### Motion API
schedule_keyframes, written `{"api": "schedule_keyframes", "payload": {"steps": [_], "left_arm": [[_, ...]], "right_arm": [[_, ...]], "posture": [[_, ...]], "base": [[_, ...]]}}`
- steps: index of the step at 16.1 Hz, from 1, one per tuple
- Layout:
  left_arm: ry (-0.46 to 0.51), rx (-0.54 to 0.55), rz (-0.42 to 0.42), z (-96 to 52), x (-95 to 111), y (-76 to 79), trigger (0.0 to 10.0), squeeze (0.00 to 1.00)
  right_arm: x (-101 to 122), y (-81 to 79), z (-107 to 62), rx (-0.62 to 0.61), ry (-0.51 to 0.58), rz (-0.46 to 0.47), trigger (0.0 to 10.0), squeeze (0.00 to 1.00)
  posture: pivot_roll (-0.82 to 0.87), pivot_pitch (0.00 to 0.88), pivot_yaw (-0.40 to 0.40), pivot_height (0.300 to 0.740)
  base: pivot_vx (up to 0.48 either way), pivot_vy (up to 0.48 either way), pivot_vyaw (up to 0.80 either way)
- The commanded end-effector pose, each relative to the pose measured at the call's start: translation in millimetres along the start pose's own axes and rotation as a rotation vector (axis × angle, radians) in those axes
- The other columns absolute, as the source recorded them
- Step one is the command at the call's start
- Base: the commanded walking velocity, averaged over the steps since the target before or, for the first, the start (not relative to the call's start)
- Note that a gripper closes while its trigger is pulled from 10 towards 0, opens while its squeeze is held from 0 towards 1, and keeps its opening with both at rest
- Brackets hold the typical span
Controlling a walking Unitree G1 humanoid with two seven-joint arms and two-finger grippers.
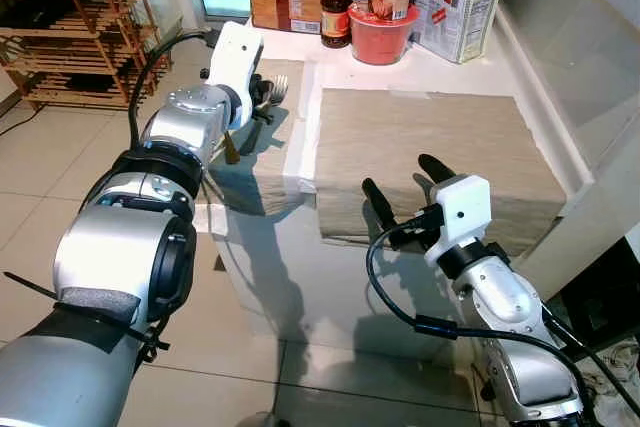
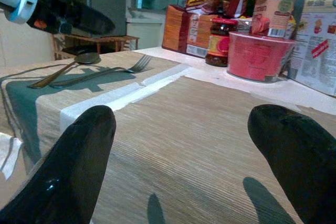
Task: Setting the table
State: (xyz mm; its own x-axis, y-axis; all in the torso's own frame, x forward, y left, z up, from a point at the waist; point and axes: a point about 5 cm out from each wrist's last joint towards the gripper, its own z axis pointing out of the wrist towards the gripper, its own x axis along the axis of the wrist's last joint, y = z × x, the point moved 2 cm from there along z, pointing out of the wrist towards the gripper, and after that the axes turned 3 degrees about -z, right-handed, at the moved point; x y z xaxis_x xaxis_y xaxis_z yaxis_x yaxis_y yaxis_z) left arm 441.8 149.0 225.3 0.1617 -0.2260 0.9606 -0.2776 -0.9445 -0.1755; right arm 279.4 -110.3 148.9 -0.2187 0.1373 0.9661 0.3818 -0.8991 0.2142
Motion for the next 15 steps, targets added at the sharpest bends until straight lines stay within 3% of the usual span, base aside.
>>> {"api": "schedule_keyframes", "payload": {"steps": [1,2,4,5,6,7,8,9,10,11,13,15], "left_arm": [[0.081,0.042,0.043,-2.2,12,-6.4,10.0,1.0],[0.193,0.052,0.06,-5.0,24,-5.1,10.0,0.0],[0.446,0.06,0.004,-25.7,47,-3.3,10.0,0.0],[0.517,0.058,-0.057,-46.8,47,-4.4,10.0,0.0],[0.536,0.047,-0.09,-65.0,39,-5.1,10.0,0.0],[0.543,0.044,-0.063,-75.0,32,-6.5,10.0,0.0],[0.541,0.064,-0.074,-92.3,21,-14.7,10.0,0.0],[0.508,0.144,-0.132,-114.2,-2,-27.9,10.0,0.0],[0.436,0.19,-0.161,-132.5,-30,-28.6,10.0,0.0],[0.402,0.198,-0.174,-138.2,-42,-27.1,10.0,0.0],[0.282,0.198,-0.19,-163.0,-85,-4.6,10.0,0.0],[0.243,0.196,-0.187,-171.0,-96,5.0,10.0,0.0]], "right_arm": [[-4,0.5,-0.2,-0.023,-0.015,-0.014,10.0,0.0],[-4,3.5,0.4,-0.049,-0.009,-0.028,10.0,0.0],[1,13.7,1.7,-0.127,0.02,-0.051,10.0,0.0],[3,18.3,2.3,-0.157,0.032,-0.093,10.0,0.0],[4,24.4,2.0,-0.199,0.041,-0.122,10.0,0.0],[4,27.6,1.9,-0.22,0.047,-0.135,10.0,0.0],[5,31.9,1.6,-0.249,0.055,-0.157,10.0,0.0],[3,36.7,-0.1,-0.292,0.057,-0.175,10.0,0.0],[1,39.9,-2.3,-0.324,0.055,-0.189,10.0,0.0],[1,40.2,-2.9,-0.328,0.054,-0.191,10.0,0.0],[-8,36.5,-3.9,-0.316,0.032,-0.178,10.0,0.0],[-12,35.2,-2.9,-0.313,0.024,-0.166,10.0,0.0]], "posture": [[-0.06,0.0,0.069,0.74],[-0.06,0.0,0.07,0.74],[-0.04,0.0,0.061,0.74],[-0.03,0.0,0.057,0.74],[-0.02,0.0,0.057,0.74],[-0.01,0.0,0.057,0.74],[0.0,0.0,0.056,0.74],[0.02,0.0,0.054,0.74],[0.03,0.0,0.049,0.74],[0.03,0.0,0.049,0.74],[0.04,0.0,0.033,0.74],[0.05,0.0,0.026,0.74]], "base": [[0.0,0.0,0.0],[0.0,0.0,0.0],[0.0,0.0,0.0],[0.0,0.0,0.0],[0.0,0.0,0.0],[0.0,0.0,0.0],[0.0,0.0,0.0],[0.0,0.0,0.0],[0.0,0.0,0.0],[0.0,0.0,0.0],[0.0,0.0,0.0],[0.0,0.0,0.0]]}}
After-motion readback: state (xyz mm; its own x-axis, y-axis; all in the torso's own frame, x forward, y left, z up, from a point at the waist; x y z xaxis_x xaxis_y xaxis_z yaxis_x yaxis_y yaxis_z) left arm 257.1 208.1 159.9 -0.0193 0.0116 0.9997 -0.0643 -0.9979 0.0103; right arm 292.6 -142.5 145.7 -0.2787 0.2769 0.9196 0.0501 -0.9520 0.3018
